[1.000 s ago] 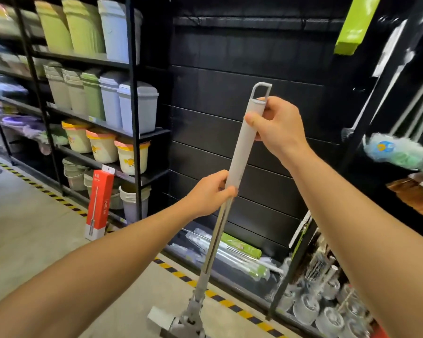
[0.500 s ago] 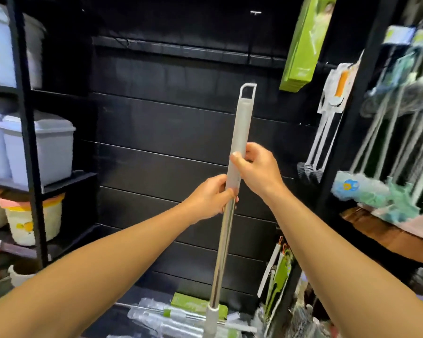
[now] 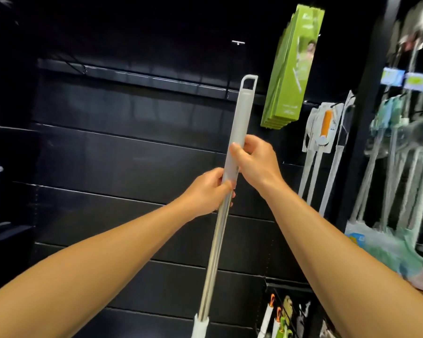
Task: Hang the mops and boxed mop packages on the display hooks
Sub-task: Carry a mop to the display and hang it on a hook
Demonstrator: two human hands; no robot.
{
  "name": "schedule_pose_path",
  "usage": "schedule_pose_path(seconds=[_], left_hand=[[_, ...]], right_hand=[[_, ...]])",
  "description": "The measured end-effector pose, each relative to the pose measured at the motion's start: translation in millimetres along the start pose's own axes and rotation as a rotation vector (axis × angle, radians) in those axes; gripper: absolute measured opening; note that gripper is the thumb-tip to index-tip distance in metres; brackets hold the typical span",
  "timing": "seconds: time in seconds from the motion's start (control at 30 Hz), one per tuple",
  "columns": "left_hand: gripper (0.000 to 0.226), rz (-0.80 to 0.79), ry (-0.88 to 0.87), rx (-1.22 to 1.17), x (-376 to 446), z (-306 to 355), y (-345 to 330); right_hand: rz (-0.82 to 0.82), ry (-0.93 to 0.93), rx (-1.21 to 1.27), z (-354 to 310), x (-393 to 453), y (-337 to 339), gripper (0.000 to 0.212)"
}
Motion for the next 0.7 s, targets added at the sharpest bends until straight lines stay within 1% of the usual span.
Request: schedule_pose_path(seconds=[0.13, 0.33, 0.4, 0.5, 0.7], left_hand=[[0.018, 0.035, -0.024, 0.003, 47.8, 5.3, 17.1], [0.019, 0.113, -0.066, 0.027, 118.8, 16.0, 39.3], [0.018, 0.148, -0.083, 0.044, 141.1, 20.5, 46.3], [0.017, 0.194, -0.108, 0.061, 173.6, 28.2, 55.2], [0.017, 0.246, -0.097, 0.057, 228.5, 27.8, 64.8]], right_hand=[[0.006, 0.047, 0.037, 17.3, 49.8, -13.0, 0.01], [0.021, 0.134, 0.066, 44.6, 124.1, -30.5, 0.014], [0.022, 0.145, 0.093, 53.5, 147.0, -35.8, 0.016], [0.037, 0.172, 0.122, 63.4, 179.2, -39.8, 0.014], [0.03, 0.166, 0.121, 92.3, 232.5, -57.1, 0.014]])
Point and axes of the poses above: each hand's wrist, its own x-axis towards the middle knuckle, its own y-axis out of the back of the hand, z = x × y, the point moved 10 cm from there along x, towards the middle knuckle, and after that the axes turned 9 degrees about y, right-handed, at the moved point
